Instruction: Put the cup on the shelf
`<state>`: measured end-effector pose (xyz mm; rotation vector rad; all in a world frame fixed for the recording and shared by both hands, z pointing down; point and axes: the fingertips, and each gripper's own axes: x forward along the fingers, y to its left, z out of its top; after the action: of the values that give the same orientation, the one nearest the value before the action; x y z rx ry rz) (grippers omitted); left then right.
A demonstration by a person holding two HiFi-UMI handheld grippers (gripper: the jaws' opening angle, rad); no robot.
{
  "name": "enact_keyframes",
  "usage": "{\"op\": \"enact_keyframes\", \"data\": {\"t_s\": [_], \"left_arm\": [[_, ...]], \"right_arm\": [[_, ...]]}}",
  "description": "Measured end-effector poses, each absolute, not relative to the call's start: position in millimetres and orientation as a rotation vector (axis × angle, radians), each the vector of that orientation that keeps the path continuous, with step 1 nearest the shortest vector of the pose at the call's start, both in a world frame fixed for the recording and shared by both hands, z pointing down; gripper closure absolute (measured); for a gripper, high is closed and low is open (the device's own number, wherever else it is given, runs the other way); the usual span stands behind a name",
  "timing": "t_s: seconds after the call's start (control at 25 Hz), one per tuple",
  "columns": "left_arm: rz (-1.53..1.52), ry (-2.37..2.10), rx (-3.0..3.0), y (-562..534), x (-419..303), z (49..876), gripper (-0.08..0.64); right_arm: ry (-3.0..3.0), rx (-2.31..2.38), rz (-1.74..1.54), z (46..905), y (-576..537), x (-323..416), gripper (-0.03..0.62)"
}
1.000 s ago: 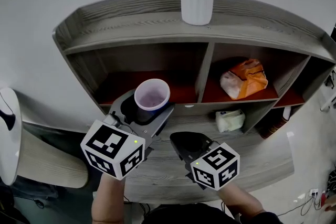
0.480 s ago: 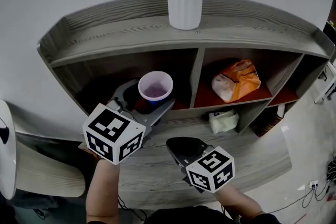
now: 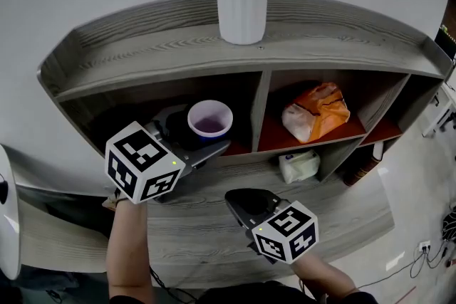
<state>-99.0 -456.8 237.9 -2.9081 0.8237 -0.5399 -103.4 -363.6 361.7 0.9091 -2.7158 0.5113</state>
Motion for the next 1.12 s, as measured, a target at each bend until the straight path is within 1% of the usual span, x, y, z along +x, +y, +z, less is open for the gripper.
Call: {"op": "enact_keyframes", "data": {"t_s": [0.24, 0.48, 0.56, 0.8, 1.12], "left_arm": [[-0.63, 0.66, -2.951, -454.9, -97.2, 249.2, 0.244], [-0.624, 0.537, -3.008, -453.7, -100.5, 250.3, 0.241], [-0.629, 0.551, -2.985, -455.8, -103.2, 250.8, 0.233], [-0.609, 0.654, -2.908, -459.1, -110.2, 246.8, 0.155], [-0.471, 0.812, -2.857, -452.6, -123.5, 237.7, 0.144]], "right_arm": [[-2.714, 0.902, 0.525, 363.3, -368.3, -105.8, 0.592], [-2.716, 0.903, 0.528, 362.8, -369.7, -108.6, 0.592], [-2.714, 0.907, 0.526, 363.0, -369.2, -107.7, 0.592], [-2.715, 0.917, 0.519, 361.2, -366.8, -105.2, 0.592], [-2.719, 0.893, 0.497, 360.4, -353.7, -103.8, 0.592]]}}
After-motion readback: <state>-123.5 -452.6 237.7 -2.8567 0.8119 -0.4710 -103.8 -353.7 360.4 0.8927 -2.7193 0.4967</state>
